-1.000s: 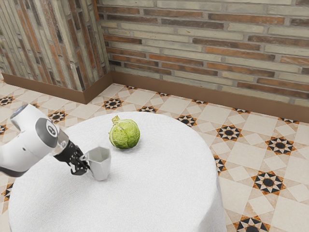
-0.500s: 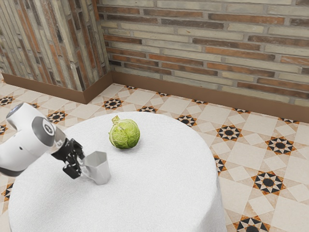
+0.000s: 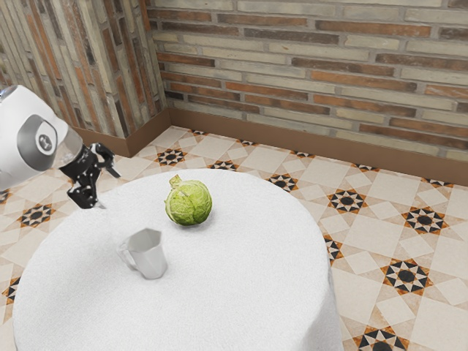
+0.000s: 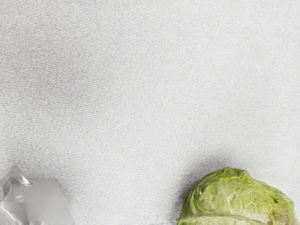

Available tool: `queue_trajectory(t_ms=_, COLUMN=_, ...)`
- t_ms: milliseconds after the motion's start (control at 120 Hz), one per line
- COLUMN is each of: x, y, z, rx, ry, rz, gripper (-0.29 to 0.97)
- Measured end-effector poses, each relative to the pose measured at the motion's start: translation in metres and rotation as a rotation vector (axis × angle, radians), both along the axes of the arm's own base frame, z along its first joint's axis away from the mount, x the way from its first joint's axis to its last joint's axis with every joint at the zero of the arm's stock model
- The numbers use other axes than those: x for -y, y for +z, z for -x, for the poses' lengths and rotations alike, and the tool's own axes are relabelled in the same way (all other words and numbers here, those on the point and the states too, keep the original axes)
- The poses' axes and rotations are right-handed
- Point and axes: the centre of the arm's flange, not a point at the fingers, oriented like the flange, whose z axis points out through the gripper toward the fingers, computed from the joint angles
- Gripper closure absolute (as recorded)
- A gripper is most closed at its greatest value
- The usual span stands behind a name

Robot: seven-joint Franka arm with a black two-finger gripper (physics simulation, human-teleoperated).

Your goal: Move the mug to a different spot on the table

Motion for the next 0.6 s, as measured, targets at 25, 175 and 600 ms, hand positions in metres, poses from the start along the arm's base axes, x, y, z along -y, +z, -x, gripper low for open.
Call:
queue_trajectory(t_ms=25, x=0.0, y=0.009, z=-0.005, rx=0.004, ry=-0.035, rz=-0.025, gripper=0.01)
queue_trajectory(t_ms=175, x=-0.002, y=0.078, z=-0.047, rx=0.019, ry=-0.278, rz=-0.183, gripper=0.0)
queue_trajectory(t_ms=600, x=0.06, y=0.148, z=-0.095, rx=-0.098, ry=-0.974, rz=-0.472, gripper=0.0)
